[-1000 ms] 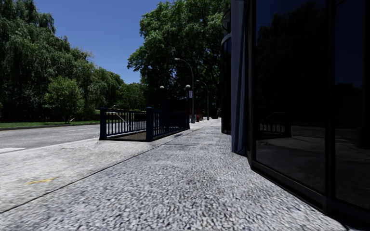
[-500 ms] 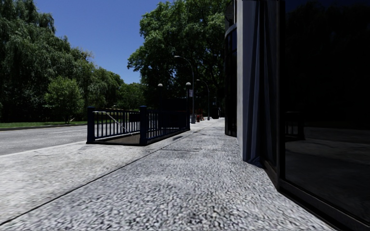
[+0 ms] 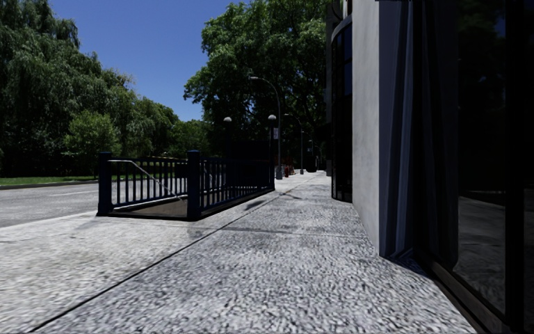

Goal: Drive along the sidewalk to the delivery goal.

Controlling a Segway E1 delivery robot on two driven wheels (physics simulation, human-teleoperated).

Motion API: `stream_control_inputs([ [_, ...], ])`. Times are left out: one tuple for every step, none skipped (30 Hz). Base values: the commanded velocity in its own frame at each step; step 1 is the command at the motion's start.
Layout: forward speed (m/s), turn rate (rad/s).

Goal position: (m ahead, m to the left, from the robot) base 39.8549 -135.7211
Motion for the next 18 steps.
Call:
stream_control_inputs([
  [1.76,0.0],
  [1.76,0.0],
  [1.76,0.0],
  [1.76,0.0],
  [1.77,0.0],
  [1.77,0.0],
  [1.77,0.0],
  [1.77,0.0],
  [1.77,0.0],
  [1.77,0.0],
  [1.75,0.0],
  [1.59,0.0],
  [1.59,0.0],
  [1.54,0.0],
  [1.53,0.0],
  [1.69,0.0],
  [1.77,0.0],
  [1.77,0.0],
])
